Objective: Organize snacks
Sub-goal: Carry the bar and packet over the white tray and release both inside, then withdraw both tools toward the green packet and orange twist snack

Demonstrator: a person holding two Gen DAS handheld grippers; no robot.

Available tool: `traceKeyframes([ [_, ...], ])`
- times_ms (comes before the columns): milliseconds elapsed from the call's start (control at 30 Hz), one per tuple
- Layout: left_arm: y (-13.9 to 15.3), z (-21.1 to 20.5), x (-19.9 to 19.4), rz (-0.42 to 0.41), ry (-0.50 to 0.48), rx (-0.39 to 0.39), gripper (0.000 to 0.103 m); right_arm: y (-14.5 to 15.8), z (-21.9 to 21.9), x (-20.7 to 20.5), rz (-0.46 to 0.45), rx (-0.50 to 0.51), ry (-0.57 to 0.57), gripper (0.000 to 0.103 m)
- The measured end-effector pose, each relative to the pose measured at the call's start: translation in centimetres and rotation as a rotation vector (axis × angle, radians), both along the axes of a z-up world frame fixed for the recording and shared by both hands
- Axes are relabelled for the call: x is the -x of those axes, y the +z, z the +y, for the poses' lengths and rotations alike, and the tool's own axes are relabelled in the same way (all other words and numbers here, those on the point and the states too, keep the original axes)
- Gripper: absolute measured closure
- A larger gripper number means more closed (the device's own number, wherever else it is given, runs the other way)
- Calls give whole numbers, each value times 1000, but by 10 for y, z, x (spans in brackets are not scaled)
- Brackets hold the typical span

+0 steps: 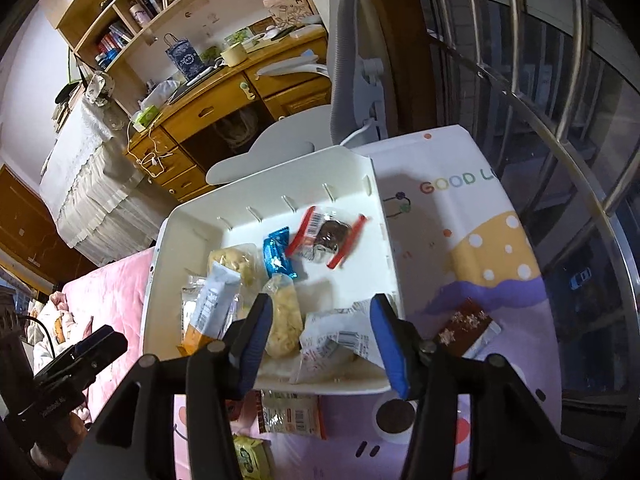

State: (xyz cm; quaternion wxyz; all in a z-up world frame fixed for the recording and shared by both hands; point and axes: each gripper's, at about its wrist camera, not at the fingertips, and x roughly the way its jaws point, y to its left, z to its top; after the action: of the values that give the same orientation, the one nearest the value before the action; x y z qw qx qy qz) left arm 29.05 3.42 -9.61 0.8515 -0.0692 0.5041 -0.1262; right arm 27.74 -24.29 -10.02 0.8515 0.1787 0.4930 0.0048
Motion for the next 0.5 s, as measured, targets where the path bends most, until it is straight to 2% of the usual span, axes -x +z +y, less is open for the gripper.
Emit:
traceKeyframes([
  [200,10,-3,18,-1,14,13,29,3,-10,19,10,-3,-9,50],
  [500,22,-9,66,2,80,9,29,11,-32,57,7,2,-8,50],
])
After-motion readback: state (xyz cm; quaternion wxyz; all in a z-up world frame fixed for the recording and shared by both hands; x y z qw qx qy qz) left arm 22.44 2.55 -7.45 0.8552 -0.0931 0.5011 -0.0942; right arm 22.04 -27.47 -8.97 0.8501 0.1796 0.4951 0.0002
